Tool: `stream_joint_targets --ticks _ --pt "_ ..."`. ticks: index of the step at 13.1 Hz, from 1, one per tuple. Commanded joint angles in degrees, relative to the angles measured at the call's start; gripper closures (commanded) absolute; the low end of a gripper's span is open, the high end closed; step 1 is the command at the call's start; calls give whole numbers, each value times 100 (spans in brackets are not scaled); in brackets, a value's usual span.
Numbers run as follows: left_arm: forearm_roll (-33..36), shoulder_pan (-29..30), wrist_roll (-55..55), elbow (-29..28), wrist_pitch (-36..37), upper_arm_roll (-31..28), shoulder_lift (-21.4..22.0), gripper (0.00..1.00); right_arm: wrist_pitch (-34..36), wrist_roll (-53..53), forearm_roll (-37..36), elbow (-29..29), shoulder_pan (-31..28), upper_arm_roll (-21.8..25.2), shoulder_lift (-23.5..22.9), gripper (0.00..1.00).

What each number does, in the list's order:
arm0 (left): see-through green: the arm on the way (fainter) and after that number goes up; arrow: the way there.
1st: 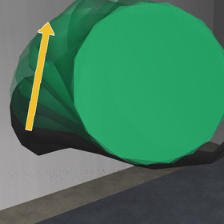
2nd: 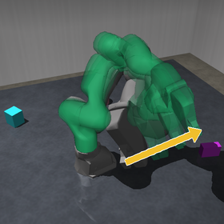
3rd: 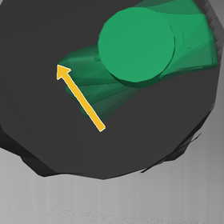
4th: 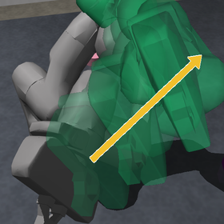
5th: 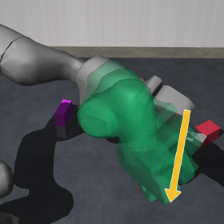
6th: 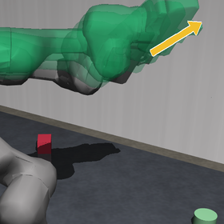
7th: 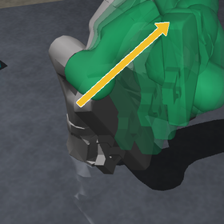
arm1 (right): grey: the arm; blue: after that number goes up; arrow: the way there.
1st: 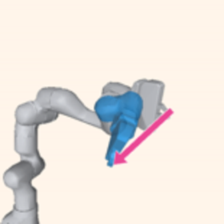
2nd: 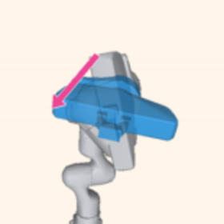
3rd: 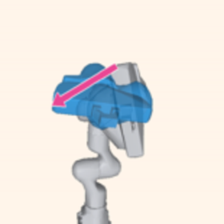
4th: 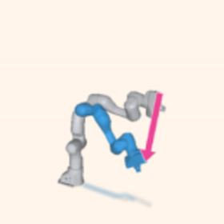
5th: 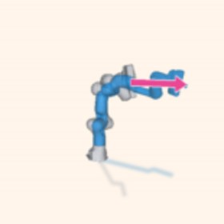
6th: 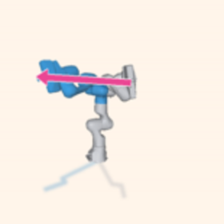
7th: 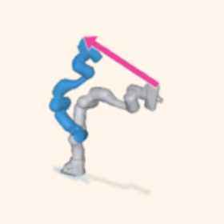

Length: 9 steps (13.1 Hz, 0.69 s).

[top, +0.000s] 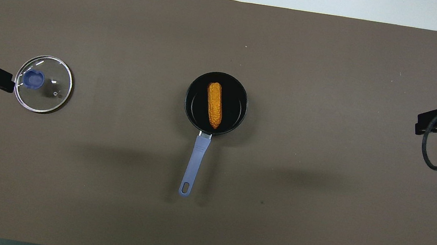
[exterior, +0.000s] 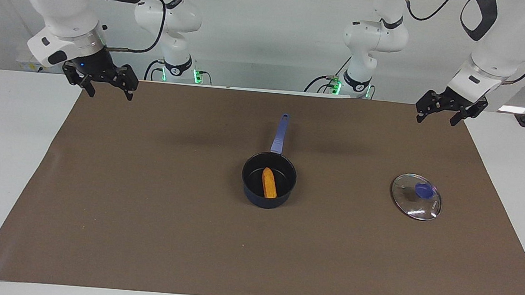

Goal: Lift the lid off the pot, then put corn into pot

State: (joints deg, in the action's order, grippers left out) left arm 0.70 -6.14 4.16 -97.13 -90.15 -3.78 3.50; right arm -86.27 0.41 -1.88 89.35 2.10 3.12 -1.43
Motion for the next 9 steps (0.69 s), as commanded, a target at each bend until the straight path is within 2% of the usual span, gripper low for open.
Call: stream_joint_targets --ticks 1,9 --pt "-61 8 -55 -34 86 -27 72 0 -39 -191 82 -23 -131 -21 20 0" --pt "-105 8 -64 -16 103 -27 64 0 -241 -612 100 65 -254 -13 46 0"
